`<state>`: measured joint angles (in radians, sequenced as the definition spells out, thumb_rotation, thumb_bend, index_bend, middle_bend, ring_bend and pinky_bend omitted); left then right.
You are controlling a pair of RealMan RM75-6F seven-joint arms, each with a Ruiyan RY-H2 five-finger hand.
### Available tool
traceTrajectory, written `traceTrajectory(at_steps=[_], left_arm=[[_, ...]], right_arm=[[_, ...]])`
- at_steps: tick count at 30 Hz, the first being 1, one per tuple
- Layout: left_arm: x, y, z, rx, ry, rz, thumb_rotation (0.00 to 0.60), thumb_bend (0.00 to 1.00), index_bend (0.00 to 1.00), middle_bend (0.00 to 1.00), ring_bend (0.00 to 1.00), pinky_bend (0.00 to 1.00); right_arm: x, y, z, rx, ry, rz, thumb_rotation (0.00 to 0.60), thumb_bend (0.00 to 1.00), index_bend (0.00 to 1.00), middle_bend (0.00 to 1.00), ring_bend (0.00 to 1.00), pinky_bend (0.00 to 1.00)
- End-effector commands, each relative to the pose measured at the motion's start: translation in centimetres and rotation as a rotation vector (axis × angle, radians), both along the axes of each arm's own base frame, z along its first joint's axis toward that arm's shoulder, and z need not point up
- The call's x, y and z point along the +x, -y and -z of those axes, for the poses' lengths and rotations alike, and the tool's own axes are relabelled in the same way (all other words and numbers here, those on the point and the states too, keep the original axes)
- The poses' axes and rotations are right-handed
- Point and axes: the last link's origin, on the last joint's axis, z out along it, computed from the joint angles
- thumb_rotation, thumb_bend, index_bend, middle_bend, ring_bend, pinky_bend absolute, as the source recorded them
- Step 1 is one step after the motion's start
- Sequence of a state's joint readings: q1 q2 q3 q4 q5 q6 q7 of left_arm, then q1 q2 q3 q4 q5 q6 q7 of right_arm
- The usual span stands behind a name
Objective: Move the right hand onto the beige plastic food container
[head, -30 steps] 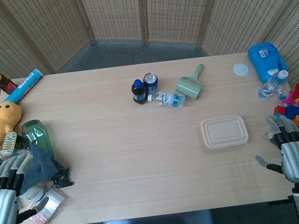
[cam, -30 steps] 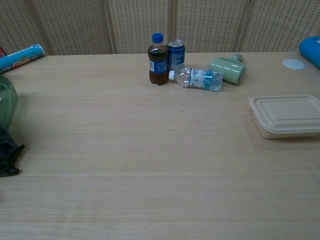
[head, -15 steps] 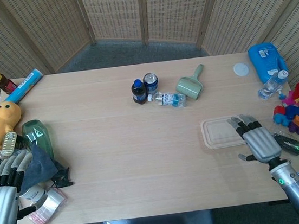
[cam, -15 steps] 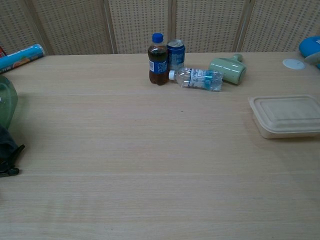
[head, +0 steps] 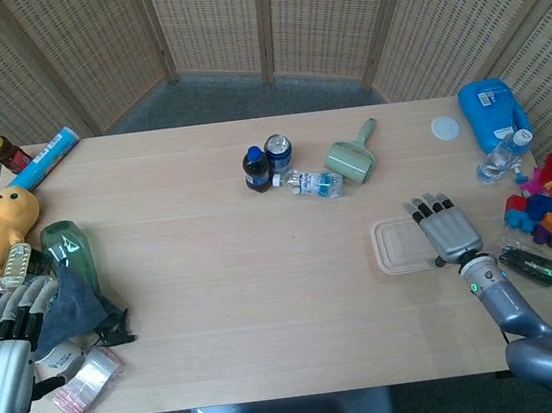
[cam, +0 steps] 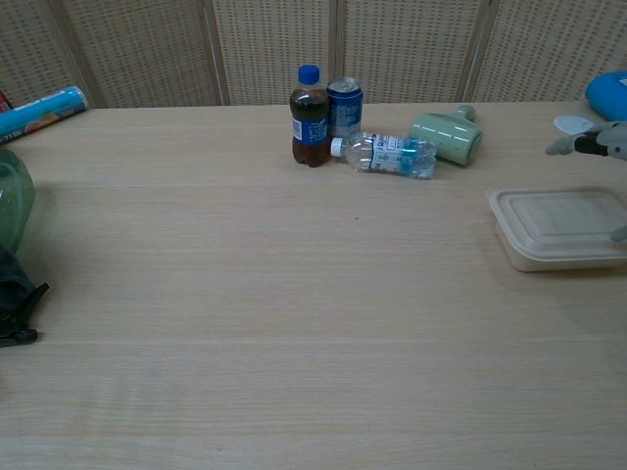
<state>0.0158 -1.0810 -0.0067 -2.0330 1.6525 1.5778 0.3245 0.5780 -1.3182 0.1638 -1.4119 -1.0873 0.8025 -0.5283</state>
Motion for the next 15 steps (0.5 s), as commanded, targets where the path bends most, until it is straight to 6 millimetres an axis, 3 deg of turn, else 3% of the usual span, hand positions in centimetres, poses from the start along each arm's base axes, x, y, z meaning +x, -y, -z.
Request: traceTrajectory(at_steps=[1, 15], left_arm=[[-0.1, 0.0, 0.1, -0.003, -0.002, -0.002, 0.600, 0.00, 0.00, 0.00, 0.00, 0.00], [-0.1, 0.0, 0.1, -0.005, -0.001, -0.001, 0.600, 0.00, 0.00, 0.00, 0.00, 0.00]], right_arm=[[0.1, 0.4, 1.1, 0.030, -0.028, 0.031, 0.575, 0.00, 0.00, 0.00, 0.00, 0.00], [-0.2, 0.5, 2.7, 0.091, -0.114, 0.131, 0.551, 0.00, 0.00, 0.00, 0.00, 0.00]])
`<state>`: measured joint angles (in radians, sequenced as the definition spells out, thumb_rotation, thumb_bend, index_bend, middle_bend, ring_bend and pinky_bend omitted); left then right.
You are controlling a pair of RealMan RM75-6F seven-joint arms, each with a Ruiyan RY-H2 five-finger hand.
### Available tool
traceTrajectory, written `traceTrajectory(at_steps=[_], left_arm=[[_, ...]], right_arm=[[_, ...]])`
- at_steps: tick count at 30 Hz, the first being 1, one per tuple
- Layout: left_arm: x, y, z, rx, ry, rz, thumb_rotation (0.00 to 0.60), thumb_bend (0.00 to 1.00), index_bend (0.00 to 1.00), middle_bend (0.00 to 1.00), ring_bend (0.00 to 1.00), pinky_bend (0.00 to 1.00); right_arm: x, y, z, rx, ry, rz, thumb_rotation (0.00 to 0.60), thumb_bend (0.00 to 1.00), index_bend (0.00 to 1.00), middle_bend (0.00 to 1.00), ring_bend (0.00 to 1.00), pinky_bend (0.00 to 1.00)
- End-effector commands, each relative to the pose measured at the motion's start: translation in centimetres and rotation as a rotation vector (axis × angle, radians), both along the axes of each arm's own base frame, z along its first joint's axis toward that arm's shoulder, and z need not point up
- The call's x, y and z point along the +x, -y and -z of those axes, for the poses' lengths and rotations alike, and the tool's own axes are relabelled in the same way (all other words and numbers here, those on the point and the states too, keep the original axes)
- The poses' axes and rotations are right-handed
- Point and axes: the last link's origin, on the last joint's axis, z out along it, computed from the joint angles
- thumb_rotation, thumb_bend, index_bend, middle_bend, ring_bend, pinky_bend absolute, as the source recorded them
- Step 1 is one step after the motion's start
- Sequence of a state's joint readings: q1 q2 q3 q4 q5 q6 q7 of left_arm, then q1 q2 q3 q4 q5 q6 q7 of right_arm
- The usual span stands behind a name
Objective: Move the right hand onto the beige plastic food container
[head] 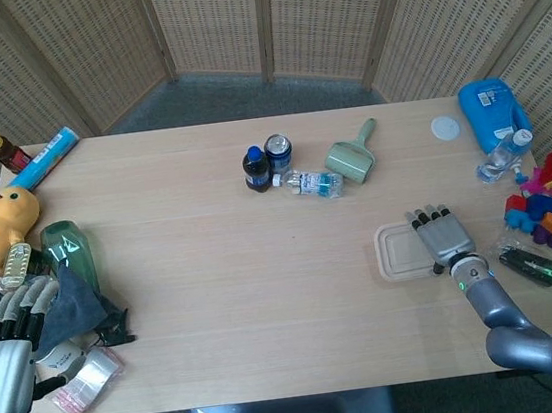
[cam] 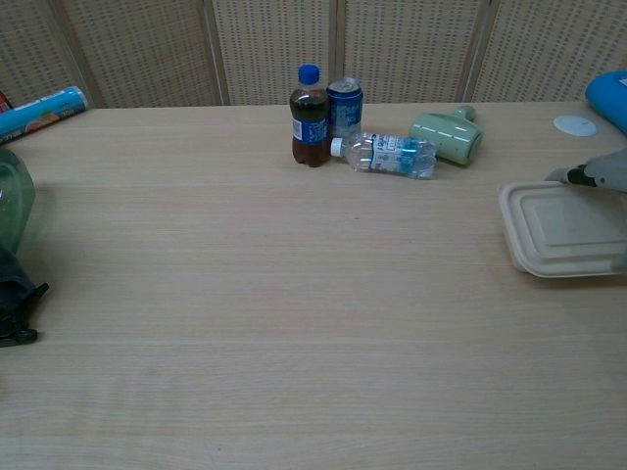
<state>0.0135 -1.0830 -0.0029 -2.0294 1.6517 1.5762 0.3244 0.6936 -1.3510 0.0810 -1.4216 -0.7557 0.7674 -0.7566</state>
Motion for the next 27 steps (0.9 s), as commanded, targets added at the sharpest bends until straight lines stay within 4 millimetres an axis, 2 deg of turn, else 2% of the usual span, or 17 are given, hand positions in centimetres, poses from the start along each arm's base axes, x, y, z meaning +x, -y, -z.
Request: traceTrajectory(at_steps=[1, 10, 12, 14, 16, 18, 21, 23, 24, 27], left_arm=[[0.0, 0.0, 0.0, 0.000, 0.001, 0.000, 0.600, 0.00, 0.00, 0.00, 0.00, 0.00], [0.0, 0.1, 0.1, -0.005, 0.002, 0.000, 0.600, 0.00, 0.00, 0.00, 0.00, 0.00], [0.0, 0.1, 0.2, -0.005, 0.002, 0.001, 0.600, 0.00, 0.00, 0.00, 0.00, 0.00], [0.0, 0.1, 0.2, -0.005, 0.001, 0.002, 0.600, 0.00, 0.00, 0.00, 0.00, 0.00], [0.1, 0.1, 0.2, -0.006, 0.001, 0.002, 0.600, 0.00, 0.00, 0.00, 0.00, 0.00], [0.1, 0.1, 0.2, -0.007, 0.001, 0.001, 0.600, 0.00, 0.00, 0.00, 0.00, 0.00], [0.1, 0.1, 0.3, -0.008, 0.001, 0.003, 0.600, 0.00, 0.00, 0.00, 0.00, 0.00], [0.1, 0.2, 0.3, -0.010, 0.002, 0.003, 0.600, 0.00, 0.00, 0.00, 0.00, 0.00], [0.2, 0.2, 0.4, -0.011, 0.002, 0.004, 0.600, 0.00, 0.00, 0.00, 0.00, 0.00], [0.2, 0.2, 0.4, -0.010, 0.005, 0.005, 0.600, 0.00, 0.00, 0.00, 0.00, 0.00]], right_arm=[[0.1, 0.1, 0.7, 0.014, -0.002, 0.020, 0.551, 0.00, 0.00, 0.00, 0.00, 0.00], [-0.1, 0.6, 1.9, -0.016, 0.026, -0.012, 0.564, 0.00, 0.00, 0.00, 0.00, 0.00], [-0.3, 0.7, 2.2, -0.025, 0.057, -0.012, 0.590, 0.00, 0.00, 0.00, 0.00, 0.08], [-0.6, 0.7, 2.4, -0.040, 0.069, -0.022, 0.600, 0.00, 0.01, 0.02, 0.03, 0.25], [-0.8, 0.7, 2.5, -0.046, 0.081, -0.026, 0.600, 0.00, 0.14, 0.17, 0.18, 0.40], [-1.0, 0.7, 2.5, -0.063, 0.098, -0.034, 0.600, 0.00, 0.43, 0.45, 0.43, 0.60], [-1.0, 0.7, 2.3, -0.089, 0.121, -0.054, 0.600, 0.00, 0.73, 0.75, 0.71, 0.87], [-1.0, 0.6, 2.1, -0.102, 0.143, -0.063, 0.600, 0.00, 0.84, 0.87, 0.82, 0.98], [-1.1, 0.6, 2.0, -0.104, 0.146, -0.068, 0.600, 0.00, 0.87, 0.90, 0.85, 1.00], [-1.1, 0.5, 1.6, -0.117, 0.158, -0.078, 0.600, 0.00, 0.88, 0.91, 0.86, 1.00]])
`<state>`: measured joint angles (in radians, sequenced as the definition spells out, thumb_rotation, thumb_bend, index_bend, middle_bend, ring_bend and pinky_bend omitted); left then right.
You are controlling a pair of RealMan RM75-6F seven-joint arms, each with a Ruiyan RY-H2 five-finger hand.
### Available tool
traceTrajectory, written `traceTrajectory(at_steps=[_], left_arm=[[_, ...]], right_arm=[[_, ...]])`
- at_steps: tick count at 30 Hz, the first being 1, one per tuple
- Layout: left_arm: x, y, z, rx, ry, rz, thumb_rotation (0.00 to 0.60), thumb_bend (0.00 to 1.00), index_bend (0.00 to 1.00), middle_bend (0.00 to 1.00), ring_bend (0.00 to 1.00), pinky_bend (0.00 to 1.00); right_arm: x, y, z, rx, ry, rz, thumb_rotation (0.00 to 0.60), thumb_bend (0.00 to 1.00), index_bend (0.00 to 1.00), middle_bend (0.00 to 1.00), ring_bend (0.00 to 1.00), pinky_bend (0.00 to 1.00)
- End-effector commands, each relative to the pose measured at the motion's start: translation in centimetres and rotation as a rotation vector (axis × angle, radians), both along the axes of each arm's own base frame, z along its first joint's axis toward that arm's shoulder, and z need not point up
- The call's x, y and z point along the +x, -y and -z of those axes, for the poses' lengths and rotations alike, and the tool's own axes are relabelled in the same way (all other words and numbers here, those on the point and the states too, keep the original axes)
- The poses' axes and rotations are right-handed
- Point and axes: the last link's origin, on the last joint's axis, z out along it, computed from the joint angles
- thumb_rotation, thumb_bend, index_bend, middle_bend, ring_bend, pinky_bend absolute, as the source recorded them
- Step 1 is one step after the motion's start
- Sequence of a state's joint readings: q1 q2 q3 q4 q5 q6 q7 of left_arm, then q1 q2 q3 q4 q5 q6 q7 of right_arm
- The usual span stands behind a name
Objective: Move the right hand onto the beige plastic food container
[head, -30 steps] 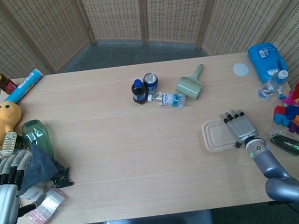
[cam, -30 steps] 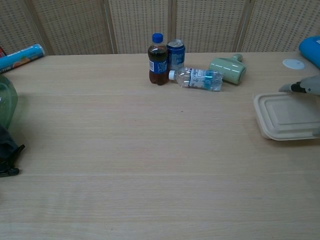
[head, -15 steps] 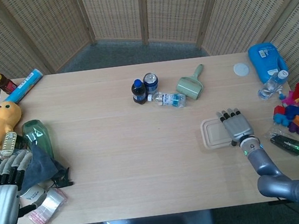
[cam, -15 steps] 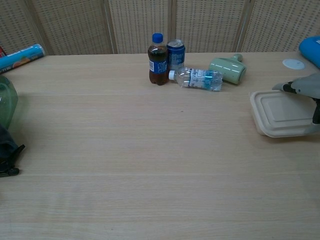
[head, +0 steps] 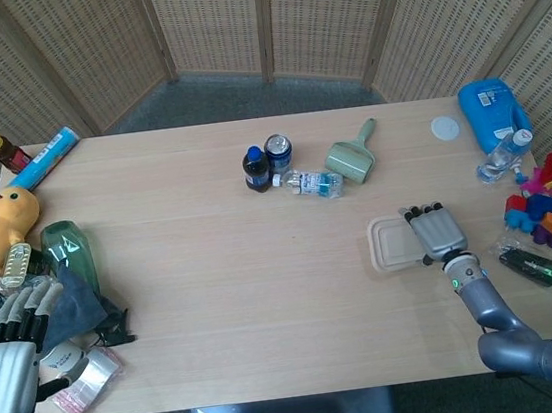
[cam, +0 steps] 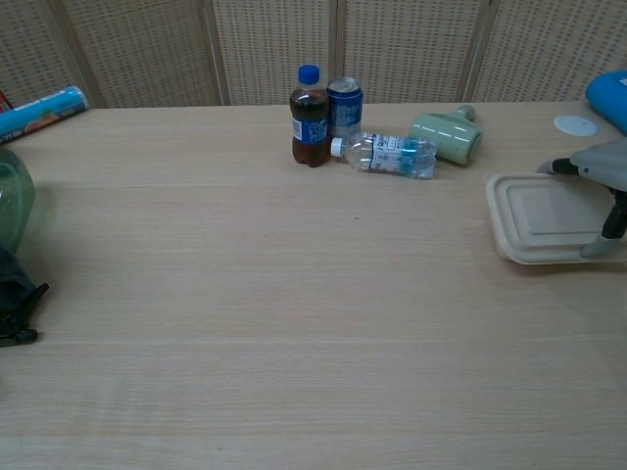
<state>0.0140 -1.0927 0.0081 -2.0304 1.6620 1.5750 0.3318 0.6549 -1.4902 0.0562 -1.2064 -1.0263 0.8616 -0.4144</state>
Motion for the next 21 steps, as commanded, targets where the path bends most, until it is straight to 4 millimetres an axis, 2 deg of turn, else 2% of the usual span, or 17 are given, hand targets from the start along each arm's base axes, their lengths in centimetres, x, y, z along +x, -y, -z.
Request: traceTrajectory(at_steps=[1, 9, 21], left_arm=[[0.0, 0.0, 0.0, 0.001, 0.002, 0.000, 0.600, 0.00, 0.00, 0.00, 0.00, 0.00], [0.1, 0.0, -0.1, 0.003, 0.009, 0.002, 0.600, 0.00, 0.00, 0.00, 0.00, 0.00], [0.4, 0.1, -0.1, -0.010, 0.037, 0.010, 0.600, 0.00, 0.00, 0.00, 0.00, 0.00]], right_arm=[[-0.1, -0.1, -0.5, -0.020, 0.013, -0.007, 0.600, 0.00, 0.88, 0.91, 0.86, 1.00], [1.1, -0.9, -3.0, -0.073, 0.030, -0.077, 0.600, 0.01, 0.89, 0.90, 0.86, 1.00], [3.8, -3.2, -8.6, -0.154, 0.060, -0.168, 0.600, 0.01, 0.89, 0.90, 0.86, 1.00]])
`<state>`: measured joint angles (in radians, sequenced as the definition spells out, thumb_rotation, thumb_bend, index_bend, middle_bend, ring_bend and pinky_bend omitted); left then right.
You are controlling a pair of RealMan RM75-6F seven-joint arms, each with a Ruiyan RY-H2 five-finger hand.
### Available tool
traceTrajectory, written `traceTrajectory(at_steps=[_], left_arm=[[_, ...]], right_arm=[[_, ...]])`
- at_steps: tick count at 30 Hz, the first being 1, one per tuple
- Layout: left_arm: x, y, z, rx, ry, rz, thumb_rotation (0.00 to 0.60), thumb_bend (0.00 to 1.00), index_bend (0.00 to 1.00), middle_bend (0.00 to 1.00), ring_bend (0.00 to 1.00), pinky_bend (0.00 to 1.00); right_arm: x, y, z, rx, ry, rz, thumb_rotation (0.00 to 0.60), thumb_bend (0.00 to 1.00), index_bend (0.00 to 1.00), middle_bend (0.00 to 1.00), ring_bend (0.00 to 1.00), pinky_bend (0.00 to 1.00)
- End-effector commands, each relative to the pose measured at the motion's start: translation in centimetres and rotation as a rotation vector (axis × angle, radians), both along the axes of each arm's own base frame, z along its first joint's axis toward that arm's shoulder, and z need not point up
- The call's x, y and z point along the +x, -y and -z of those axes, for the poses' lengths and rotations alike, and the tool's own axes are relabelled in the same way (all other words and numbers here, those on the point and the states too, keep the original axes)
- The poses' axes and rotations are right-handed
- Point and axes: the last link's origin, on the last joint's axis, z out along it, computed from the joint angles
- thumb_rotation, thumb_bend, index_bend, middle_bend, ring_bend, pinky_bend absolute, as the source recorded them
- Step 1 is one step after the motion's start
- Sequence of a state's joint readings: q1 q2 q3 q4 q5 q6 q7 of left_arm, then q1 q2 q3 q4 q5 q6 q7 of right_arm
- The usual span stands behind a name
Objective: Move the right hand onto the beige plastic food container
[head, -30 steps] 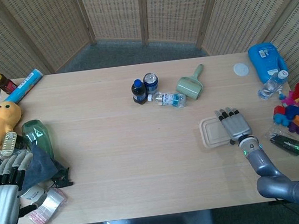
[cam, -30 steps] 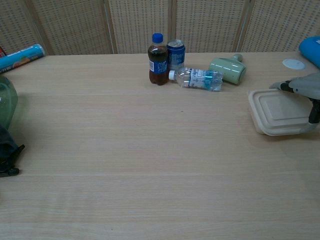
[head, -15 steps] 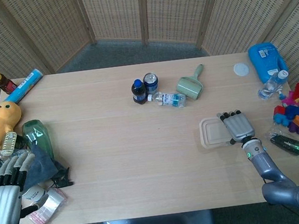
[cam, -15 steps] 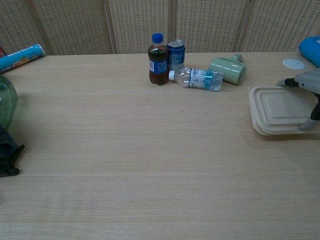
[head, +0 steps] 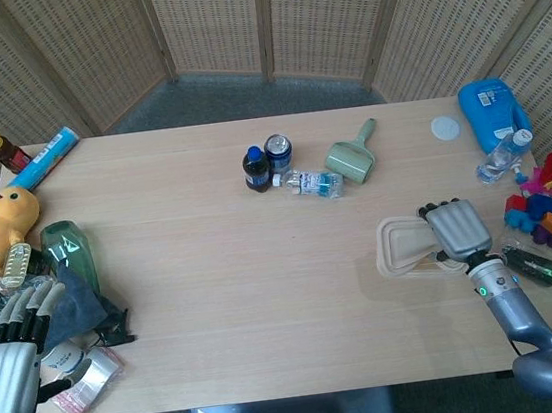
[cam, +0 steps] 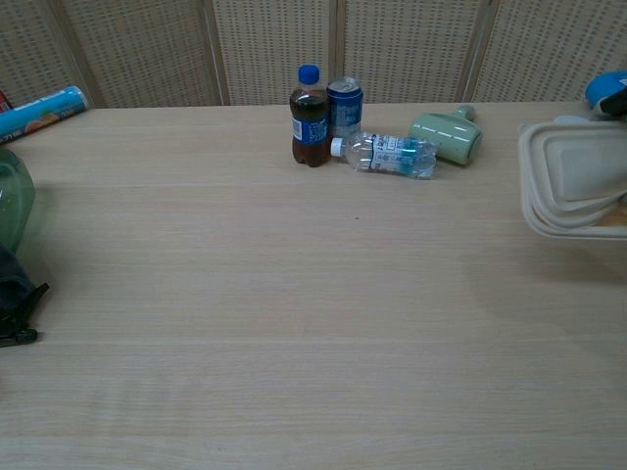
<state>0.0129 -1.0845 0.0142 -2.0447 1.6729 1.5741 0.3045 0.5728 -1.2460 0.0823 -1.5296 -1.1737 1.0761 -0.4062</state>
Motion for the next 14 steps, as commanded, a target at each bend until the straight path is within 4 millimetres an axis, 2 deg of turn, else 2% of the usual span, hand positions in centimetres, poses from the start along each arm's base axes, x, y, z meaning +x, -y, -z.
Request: traceTrajectory(at_steps=[1, 14], left_arm=[[0.0, 0.0, 0.0, -0.001, 0.006, 0.003, 0.600, 0.00, 0.00, 0.00, 0.00, 0.00], [0.4, 0.0, -0.2, -0.005, 0.028, 0.019, 0.600, 0.00, 0.00, 0.00, 0.00, 0.00]], right_arm=[[0.8, -0.8, -1.8, -0.026, -0.001, -0.027, 0.600, 0.01, 0.89, 0.90, 0.86, 1.00], [5.2, -2.6, -5.1, -0.066, 0.013, -0.132, 0.600, 0.02, 0.89, 0.90, 0.86, 1.00]])
